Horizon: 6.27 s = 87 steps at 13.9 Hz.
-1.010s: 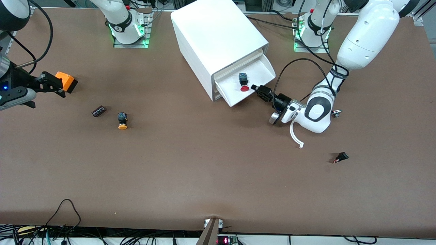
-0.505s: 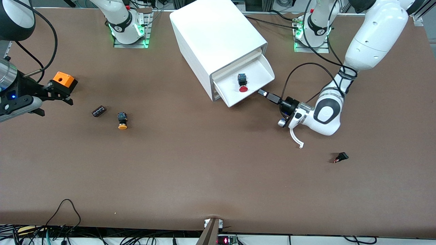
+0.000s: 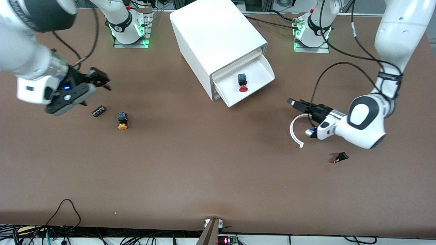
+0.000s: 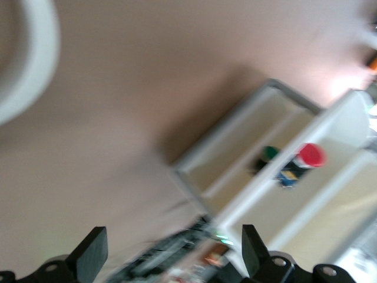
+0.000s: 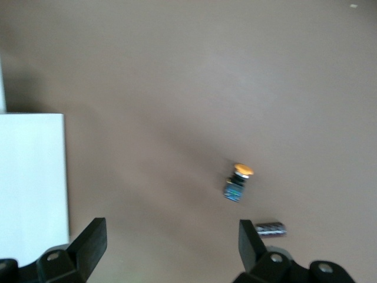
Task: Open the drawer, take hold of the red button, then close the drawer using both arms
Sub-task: 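Withdraw the left gripper while the right gripper reaches toward the drawer, then lower the right gripper into the drawer and grasp the red button, then lift the red button out with the right gripper while the left gripper reaches the drawer, then place the red button on the table while the left gripper pushes the drawer shut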
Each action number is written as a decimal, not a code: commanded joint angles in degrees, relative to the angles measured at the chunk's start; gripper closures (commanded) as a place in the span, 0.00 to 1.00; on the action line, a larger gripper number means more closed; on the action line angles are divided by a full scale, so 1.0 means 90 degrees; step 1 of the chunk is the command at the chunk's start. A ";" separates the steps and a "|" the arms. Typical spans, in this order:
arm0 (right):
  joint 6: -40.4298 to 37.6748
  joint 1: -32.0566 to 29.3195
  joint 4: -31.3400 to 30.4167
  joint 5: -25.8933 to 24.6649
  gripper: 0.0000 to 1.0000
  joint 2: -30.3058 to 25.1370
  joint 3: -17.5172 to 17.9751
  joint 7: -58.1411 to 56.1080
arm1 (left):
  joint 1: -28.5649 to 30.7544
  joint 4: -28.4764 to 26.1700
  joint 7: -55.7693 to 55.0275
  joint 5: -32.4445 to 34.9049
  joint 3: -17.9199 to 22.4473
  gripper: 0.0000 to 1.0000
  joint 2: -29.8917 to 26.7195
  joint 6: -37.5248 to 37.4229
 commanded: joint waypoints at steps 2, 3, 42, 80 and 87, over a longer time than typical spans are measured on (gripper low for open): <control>0.0563 0.1046 0.0250 0.0035 0.01 0.0537 0.0126 0.1578 | 0.0004 0.0726 0.0414 0.1754 -0.0008 0.00 -0.0364 -0.0119; 0.0846 0.1445 0.0492 0.0035 0.01 0.0829 0.0136 0.2153 | 0.0062 0.0815 0.0434 0.1979 0.0050 0.00 -0.0432 -0.0100; 0.1154 0.4888 0.3627 -0.1236 1.00 0.4055 -0.0451 0.7083 | -0.0543 -0.1157 -0.0601 0.2206 0.1310 0.00 -0.4105 0.1424; 0.4874 -0.0895 -0.2260 0.0278 0.01 0.2329 -0.1809 -0.4464 | -0.3092 -0.2807 -0.9652 0.2225 -0.1550 0.00 -0.1869 0.5115; 0.3089 -0.0114 -0.1548 -0.0159 0.01 0.1391 -0.1368 -0.1049 | -0.3112 -0.2778 -1.0288 0.2225 -0.2019 0.00 -0.1859 0.5105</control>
